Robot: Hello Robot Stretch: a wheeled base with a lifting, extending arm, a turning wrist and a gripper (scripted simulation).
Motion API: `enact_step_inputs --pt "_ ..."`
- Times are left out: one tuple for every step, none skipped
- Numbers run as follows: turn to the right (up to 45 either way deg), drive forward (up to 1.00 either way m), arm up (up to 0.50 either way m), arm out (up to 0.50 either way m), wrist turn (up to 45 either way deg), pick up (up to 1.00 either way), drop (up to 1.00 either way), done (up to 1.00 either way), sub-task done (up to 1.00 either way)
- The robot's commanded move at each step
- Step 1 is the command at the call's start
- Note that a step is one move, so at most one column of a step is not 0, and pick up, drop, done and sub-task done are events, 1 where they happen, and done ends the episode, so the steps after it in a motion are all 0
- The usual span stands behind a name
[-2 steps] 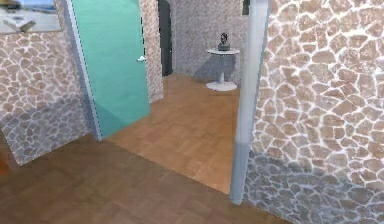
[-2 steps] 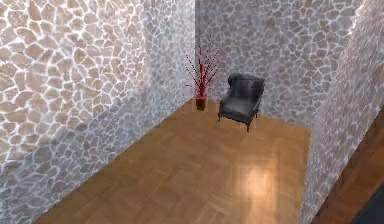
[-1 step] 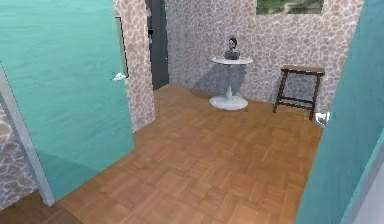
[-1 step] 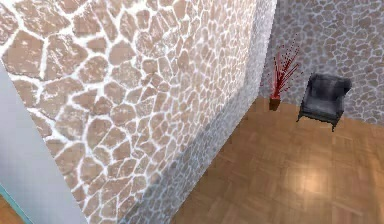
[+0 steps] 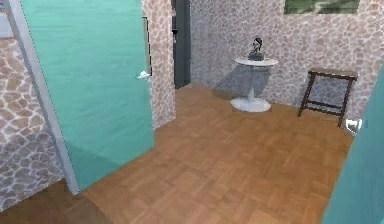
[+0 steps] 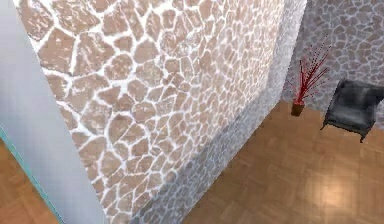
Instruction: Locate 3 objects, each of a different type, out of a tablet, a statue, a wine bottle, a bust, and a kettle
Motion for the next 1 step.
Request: enact_step_inputs --pt "0.0 0.4 0.0 0.0 0.0 0.0 0.0 0.0 0.0"
